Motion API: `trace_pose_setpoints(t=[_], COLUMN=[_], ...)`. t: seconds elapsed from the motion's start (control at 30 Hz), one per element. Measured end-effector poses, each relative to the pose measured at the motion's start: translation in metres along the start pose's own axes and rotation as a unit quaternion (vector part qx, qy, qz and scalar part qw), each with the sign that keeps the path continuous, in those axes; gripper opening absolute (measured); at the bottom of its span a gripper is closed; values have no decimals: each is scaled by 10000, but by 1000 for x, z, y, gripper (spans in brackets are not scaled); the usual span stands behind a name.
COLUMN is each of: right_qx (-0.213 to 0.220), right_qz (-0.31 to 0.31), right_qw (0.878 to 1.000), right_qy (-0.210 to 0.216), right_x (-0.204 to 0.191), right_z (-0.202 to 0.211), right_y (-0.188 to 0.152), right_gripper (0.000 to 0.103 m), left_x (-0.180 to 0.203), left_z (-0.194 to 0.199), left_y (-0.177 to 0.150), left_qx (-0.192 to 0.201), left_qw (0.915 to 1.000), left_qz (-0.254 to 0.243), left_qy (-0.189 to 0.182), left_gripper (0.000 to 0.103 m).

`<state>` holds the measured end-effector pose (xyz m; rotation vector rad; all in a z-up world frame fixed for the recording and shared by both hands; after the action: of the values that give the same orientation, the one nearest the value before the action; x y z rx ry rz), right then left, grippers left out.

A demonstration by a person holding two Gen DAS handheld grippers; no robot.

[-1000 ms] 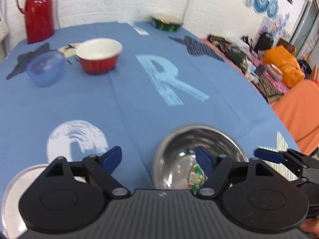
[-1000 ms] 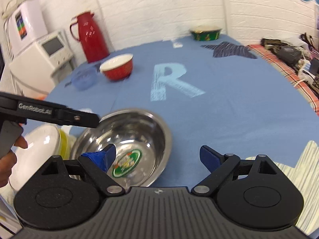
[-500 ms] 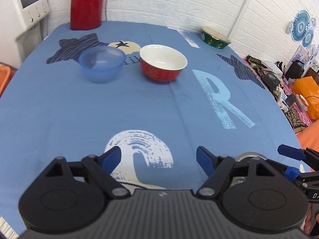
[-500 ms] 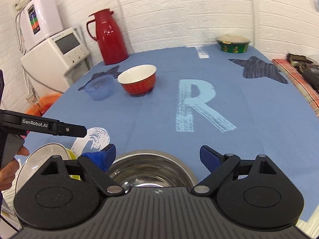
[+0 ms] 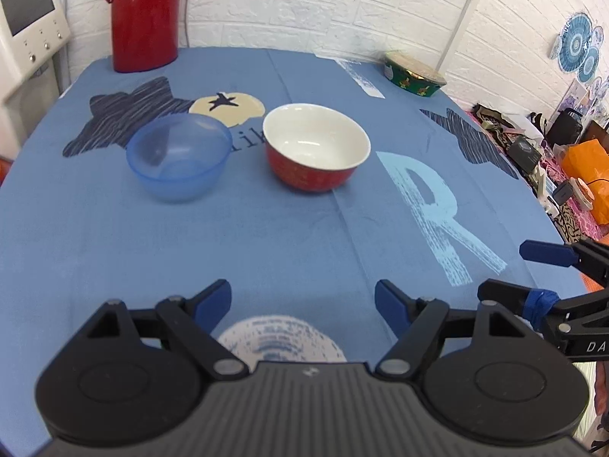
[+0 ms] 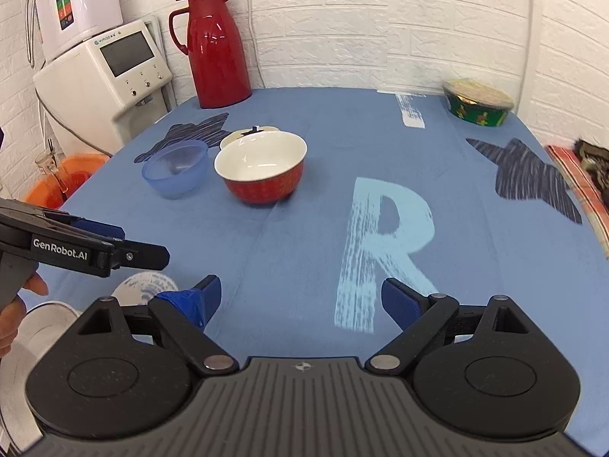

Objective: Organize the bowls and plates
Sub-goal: 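Reach the right tool to the red bowl and grasp its rim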

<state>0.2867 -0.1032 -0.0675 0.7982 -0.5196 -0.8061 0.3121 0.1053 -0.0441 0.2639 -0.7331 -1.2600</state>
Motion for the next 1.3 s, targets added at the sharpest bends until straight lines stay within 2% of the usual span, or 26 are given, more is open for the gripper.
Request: trace_pose_setpoints(t=[0.23, 0.33, 0.43, 0.53, 0.6, 0.8, 0.93, 1.1, 1.3], right_qx=[-35, -46, 13, 90, 56, -570, -1149, -1562, -1710], right_qz=[285, 302, 196, 16, -29, 291, 715, 1169, 1195], right_qw=[9995, 9994, 9996, 9996, 9997, 9979, 9907, 9805, 9776], right_qy=[96, 133, 224, 275, 247, -83, -172, -219, -267], right_x=[4, 7, 15, 26, 32, 43, 42, 40, 42], right_z=[-33, -49, -66, -84, -100, -158, -189, -183, -173], right_y=[32, 46, 64, 84, 95, 96, 90, 93, 82], right_gripper=[78, 78, 78, 79, 79, 79, 79, 79, 79], left_x=[-3, -5, -11, -18, -18, -31, -42, -48, -43], left_z=[-24, -32, -36, -40, -45, -40, -33, -31, -37], left_y=[18, 27, 44, 64, 74, 81, 77, 73, 71], left_qx=[-131, -192, -117, -24, -45, 149, 201, 166, 78], left_qw=[9999, 9995, 9964, 9863, 9814, 9759, 9753, 9745, 9741], left_qz=[50, 265, 831, 1644, 1916, 2171, 2183, 2220, 2253], left_qy=[45, -10, -95, -111, -135, 140, 277, 286, 140], left_gripper=[77, 77, 77, 77, 77, 77, 77, 77, 77])
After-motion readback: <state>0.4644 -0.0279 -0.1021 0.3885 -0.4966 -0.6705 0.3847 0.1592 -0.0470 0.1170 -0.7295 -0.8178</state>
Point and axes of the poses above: each gripper's, at about its wrist camera, not at the fingertips, and z roughly against the way its jaws point, x to its right, y to its top, the point moved 8 cm from there along -z, roughly the way its jaws point, and after that the axes turned 13 degrees about z, right-handed, at the moved point
